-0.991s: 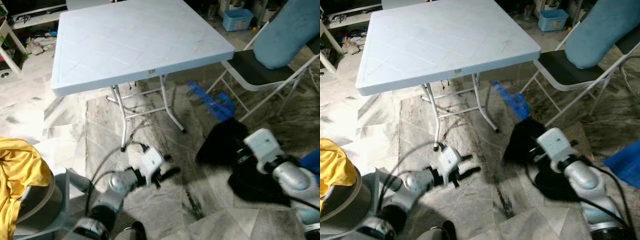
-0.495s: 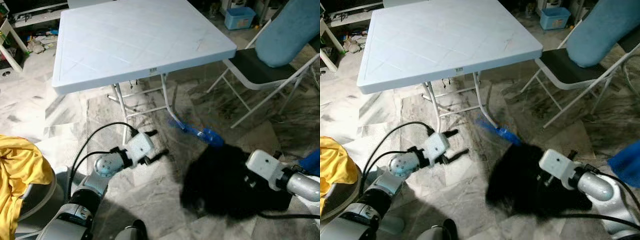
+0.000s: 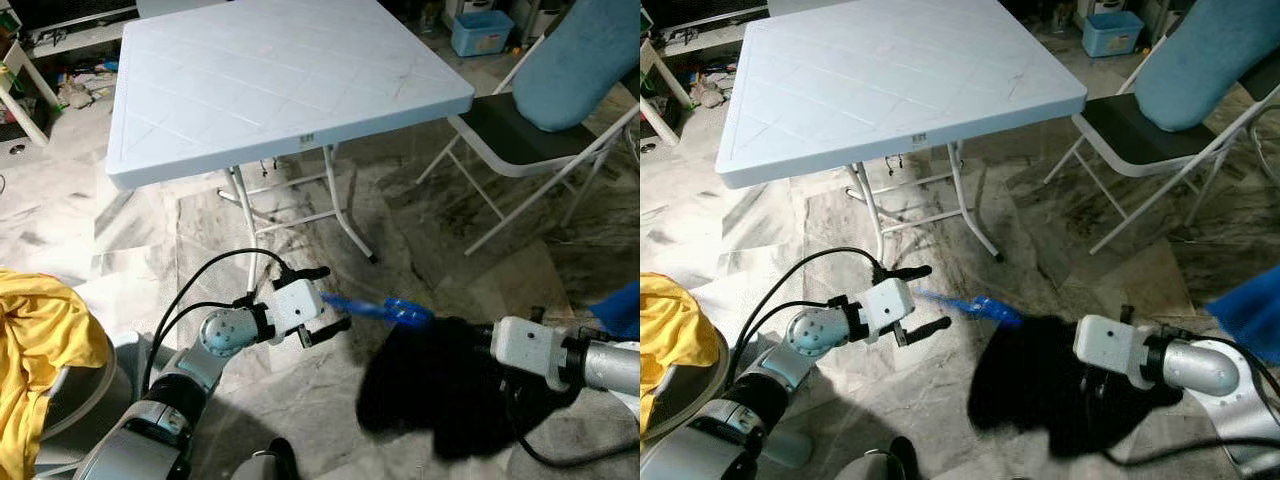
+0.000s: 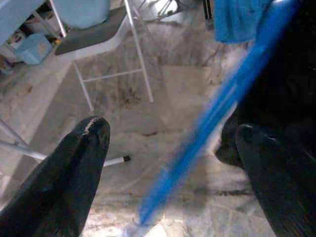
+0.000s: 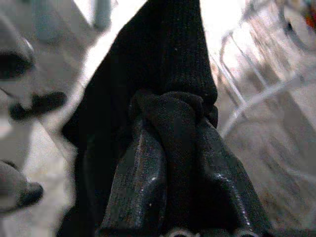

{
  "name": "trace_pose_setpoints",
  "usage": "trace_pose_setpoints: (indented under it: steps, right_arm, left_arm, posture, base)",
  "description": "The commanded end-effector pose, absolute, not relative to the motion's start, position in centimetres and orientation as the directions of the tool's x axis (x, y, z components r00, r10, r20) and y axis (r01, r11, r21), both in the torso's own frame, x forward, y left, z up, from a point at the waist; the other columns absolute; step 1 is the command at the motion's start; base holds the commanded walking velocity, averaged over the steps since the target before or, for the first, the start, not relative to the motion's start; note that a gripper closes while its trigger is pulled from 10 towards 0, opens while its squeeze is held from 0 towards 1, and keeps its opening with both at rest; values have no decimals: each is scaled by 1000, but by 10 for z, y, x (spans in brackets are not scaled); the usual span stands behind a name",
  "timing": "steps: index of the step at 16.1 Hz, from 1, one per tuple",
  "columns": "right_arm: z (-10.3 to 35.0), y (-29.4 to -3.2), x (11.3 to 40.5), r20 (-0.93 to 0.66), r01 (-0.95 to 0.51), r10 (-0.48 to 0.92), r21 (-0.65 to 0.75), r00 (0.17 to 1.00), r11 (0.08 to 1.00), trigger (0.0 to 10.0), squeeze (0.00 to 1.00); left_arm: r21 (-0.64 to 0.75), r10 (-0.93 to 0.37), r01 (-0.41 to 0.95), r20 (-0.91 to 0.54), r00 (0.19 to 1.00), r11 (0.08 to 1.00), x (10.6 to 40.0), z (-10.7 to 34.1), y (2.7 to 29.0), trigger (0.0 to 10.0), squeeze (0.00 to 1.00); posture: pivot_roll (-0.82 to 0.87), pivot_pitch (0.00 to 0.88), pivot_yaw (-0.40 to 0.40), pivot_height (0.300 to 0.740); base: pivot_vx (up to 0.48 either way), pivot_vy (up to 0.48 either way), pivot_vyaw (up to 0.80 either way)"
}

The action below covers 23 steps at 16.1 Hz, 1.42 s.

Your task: Hang hanger

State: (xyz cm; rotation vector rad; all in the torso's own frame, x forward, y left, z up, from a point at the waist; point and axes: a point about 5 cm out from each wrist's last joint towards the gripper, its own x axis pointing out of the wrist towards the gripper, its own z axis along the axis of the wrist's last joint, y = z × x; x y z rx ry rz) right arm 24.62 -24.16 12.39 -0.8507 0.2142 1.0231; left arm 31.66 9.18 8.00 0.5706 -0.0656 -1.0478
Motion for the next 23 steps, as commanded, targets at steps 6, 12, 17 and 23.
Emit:
trace_pose_setpoints:
  steps: [6, 12, 17, 23]
  right_arm:
    - [146, -219, 236, -481, -853, 772, -501, 416, 147, 10000, 0]
    - [149, -218, 227, -513, -883, 781, -458, 357, 102, 10000, 0]
    - [148, -220, 227, -534, -888, 768, -450, 355, 98, 10000, 0]
    - [134, -211, 224, -569, -907, 763, -418, 308, 54, 10000, 0]
  left_arm:
    - [416, -859, 872, -314, 405, 260, 312, 71, 88, 10000, 0]
    - [386, -884, 898, -317, 343, 211, 316, 78, 85, 0, 0]
    - [390, -911, 909, -305, 279, 148, 322, 92, 81, 0, 0]
    - [372, -909, 928, -375, 182, 32, 317, 89, 77, 0, 0]
  posture:
    - [-211, 155, 92, 740]
    - [-217, 152, 87, 740]
    - [-223, 152, 83, 740]
    - [-224, 154, 80, 740]
  base:
    - [0, 0, 0]
    - [0, 0, 0]
    - [0, 0, 0]
    - [0, 0, 0]
